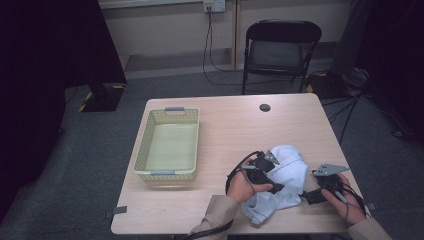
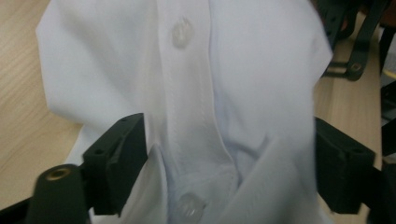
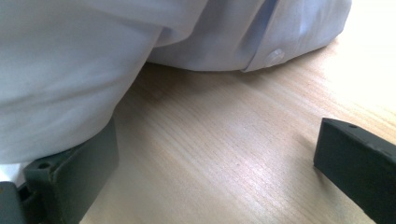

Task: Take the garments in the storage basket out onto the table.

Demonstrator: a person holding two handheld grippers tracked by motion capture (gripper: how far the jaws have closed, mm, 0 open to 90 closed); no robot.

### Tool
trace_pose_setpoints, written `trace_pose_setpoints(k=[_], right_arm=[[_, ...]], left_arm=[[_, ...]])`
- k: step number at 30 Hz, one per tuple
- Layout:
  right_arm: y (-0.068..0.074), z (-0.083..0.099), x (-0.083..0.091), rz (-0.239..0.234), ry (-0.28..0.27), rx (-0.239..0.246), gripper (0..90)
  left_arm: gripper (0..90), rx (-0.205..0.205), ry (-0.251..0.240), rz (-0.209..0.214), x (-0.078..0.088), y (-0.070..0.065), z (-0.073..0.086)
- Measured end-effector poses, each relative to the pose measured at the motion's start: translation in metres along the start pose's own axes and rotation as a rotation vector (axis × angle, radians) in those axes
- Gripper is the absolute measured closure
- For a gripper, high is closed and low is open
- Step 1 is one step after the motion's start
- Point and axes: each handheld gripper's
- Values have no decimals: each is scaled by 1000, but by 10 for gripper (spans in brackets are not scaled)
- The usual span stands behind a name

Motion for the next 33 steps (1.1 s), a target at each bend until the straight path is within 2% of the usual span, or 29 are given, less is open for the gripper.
trace_pose_setpoints(k=[4, 10, 12, 15, 18, 25, 33], right_arm=[[0, 0, 0, 0, 0, 0, 0], [0, 0, 0, 0, 0, 0, 0], [0, 0, 0, 0, 0, 0, 0], [0, 0, 0, 0, 0, 0, 0], [0, 0, 0, 0, 0, 0, 0], [0, 0, 0, 0, 0, 0, 0], [0, 0, 0, 0, 0, 0, 0]], left_arm=[[113, 6, -35, -7, 10, 2, -2], [44, 16, -46, -1, 20, 2, 1], [31, 13, -66, 14, 24, 3, 3], [23, 23, -77, 14, 29, 5, 6], [26, 18, -79, 35, 34, 6, 9], [26, 17, -79, 31, 42, 6, 14], [26, 24, -87, 46, 48, 6, 20]])
Point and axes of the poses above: each handheld gripper's, and its own axes: x roughly backward along the jaws, z roughly out of its underside, y roughly to its left, and after that the axes turned 8 degrees about -x, right-handed
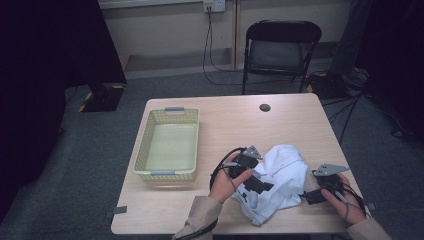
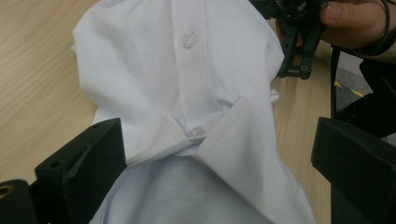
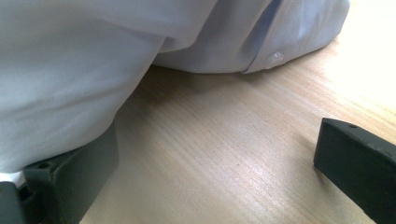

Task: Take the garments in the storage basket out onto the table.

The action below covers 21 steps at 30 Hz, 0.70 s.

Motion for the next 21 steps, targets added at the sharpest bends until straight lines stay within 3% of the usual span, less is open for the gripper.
trace_pose_setpoints(k=[21], right_arm=[[0, 0, 0, 0, 0, 0, 0]], left_arm=[[27, 8, -19, 19, 14, 0, 15]])
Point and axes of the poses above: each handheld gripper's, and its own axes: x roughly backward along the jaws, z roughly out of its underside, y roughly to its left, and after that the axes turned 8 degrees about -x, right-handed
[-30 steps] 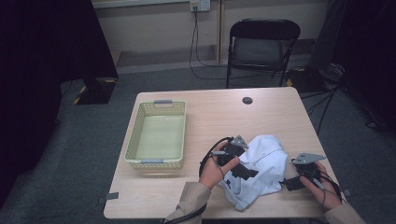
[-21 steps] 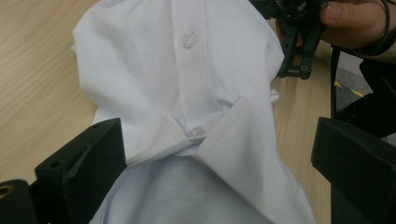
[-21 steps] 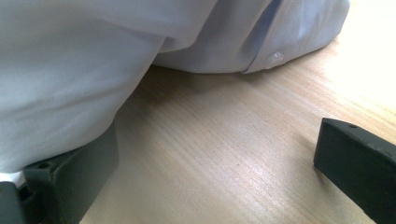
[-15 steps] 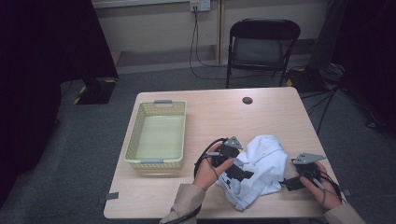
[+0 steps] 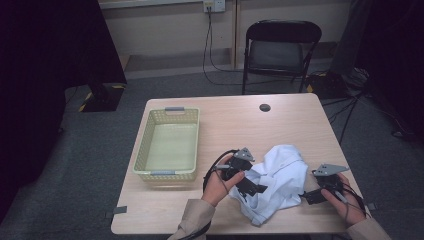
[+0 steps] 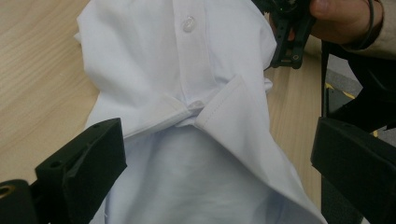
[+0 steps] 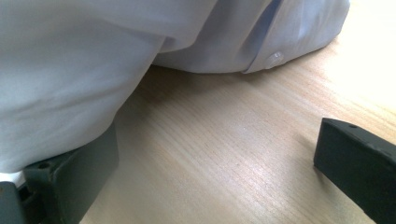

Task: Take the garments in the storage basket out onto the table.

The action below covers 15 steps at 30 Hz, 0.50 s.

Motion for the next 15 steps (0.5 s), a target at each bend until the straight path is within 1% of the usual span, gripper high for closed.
trace_pose_setpoints(k=[2, 7, 11, 15], right_arm=[[0, 0, 0, 0, 0, 0, 0], [0, 0, 0, 0, 0, 0, 0], [0, 0, 0, 0, 0, 0, 0], [0, 0, 0, 0, 0, 0, 0]], left_arm=[[27, 0, 6, -3, 1, 0, 2], [27, 8, -2, -2, 5, 0, 6], [27, 4, 6, -6, 8, 0, 9], [27, 10, -2, -11, 11, 0, 12]])
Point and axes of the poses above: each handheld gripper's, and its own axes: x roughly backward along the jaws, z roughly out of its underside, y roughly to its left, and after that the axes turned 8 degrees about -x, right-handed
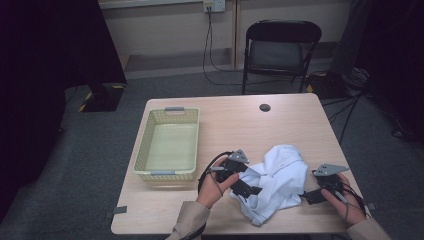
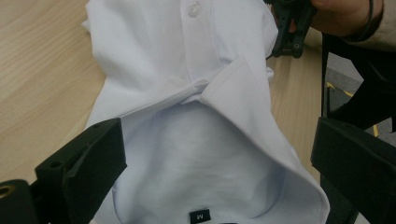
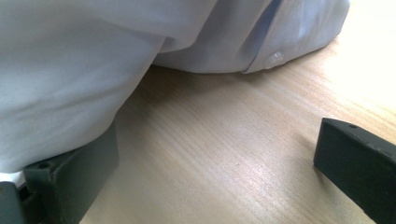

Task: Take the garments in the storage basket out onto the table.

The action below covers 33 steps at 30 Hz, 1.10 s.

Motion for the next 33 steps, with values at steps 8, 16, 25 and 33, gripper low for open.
trace_pose_setpoints(k=[8, 16, 25, 33], right_arm=[[0, 0, 0, 0, 0, 0, 0], [0, 0, 0, 0, 0, 0, 0], [0, 0, 0, 0, 0, 0, 0], [0, 0, 0, 0, 0, 0, 0]], left_arm=[[27, 13, -2, -9, 8, 2, 9], [27, 10, 4, -15, 15, 2, 15], [27, 15, 8, -15, 20, 1, 22], [27, 23, 5, -23, 28, 2, 29]])
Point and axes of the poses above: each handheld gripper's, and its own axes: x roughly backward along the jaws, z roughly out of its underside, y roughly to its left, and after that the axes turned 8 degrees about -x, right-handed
